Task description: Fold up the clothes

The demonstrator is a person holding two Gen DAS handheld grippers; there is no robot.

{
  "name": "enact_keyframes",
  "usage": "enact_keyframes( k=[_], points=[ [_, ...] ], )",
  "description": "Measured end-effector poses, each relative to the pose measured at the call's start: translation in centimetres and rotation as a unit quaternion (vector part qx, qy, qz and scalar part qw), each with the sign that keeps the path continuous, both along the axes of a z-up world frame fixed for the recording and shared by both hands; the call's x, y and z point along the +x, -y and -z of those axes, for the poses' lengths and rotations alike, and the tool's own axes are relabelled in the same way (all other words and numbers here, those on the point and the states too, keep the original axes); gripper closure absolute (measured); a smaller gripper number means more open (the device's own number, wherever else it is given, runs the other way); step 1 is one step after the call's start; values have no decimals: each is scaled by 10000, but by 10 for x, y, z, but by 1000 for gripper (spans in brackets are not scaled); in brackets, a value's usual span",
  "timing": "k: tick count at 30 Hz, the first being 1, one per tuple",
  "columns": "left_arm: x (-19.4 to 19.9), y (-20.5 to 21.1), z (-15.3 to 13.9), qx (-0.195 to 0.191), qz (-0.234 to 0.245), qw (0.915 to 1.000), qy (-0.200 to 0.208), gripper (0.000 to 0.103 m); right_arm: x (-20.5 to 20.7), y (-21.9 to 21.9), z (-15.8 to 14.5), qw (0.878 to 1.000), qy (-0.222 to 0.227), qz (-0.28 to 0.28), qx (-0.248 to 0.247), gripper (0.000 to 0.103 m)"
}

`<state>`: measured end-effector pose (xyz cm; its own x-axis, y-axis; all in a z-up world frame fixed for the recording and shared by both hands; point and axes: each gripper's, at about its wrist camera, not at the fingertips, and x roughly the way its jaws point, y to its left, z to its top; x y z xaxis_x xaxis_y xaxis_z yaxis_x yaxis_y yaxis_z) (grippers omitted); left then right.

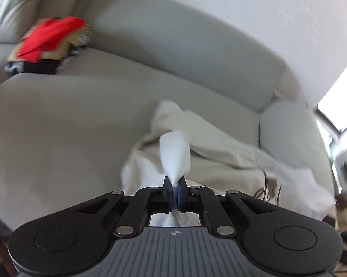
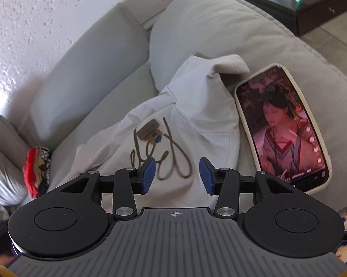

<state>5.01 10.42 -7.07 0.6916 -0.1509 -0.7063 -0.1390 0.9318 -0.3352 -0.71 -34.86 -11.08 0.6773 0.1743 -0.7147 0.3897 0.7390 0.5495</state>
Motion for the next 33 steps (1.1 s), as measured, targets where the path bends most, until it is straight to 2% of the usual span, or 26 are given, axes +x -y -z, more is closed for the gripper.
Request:
enact_keyframes(
  k=[6,10,13,18,20,25,26,27,28,29,31,33],
  points=[
    [-40,-55,13,-388,-920,9943,365,100,-9,19,19,9940,-151,734,801,54],
    [-39,-64,24,-574,-1086,9922,189,100,-15,29,30,9877,-260,1137,1045,53],
    [-37,-62,32,-591,-1107,9921,80,100,-8,27,46,9874,-500,1037,1085,52],
    [-36,-63,35,-549,-1163,9917,37,100,16,17,68,9917,-754,737,737,54],
    [-34,-65,37,-529,-1180,9916,10,100,22,14,74,9919,-766,583,823,58],
    [-29,-67,46,-539,-1225,9910,-104,100,35,11,98,9895,-711,330,1212,58],
    [-28,-67,48,-547,-1241,9907,-127,100,35,9,99,9894,-699,358,1219,67],
    [-26,-67,49,-564,-1260,9903,-144,100,35,8,99,9894,-687,392,1222,80],
    [-26,-68,51,-583,-1279,9899,-158,100,35,6,100,9893,-674,425,1224,85],
    [-25,-69,51,-610,-1300,9895,-161,100,33,4,94,9907,-567,371,1181,98],
    [-25,-69,47,-662,-1315,9890,-127,100,31,-1,79,9929,-351,234,1113,99],
    [-27,-67,37,-727,-1271,9892,-11,100,27,-4,54,9912,-24,117,1315,99]
  ],
)
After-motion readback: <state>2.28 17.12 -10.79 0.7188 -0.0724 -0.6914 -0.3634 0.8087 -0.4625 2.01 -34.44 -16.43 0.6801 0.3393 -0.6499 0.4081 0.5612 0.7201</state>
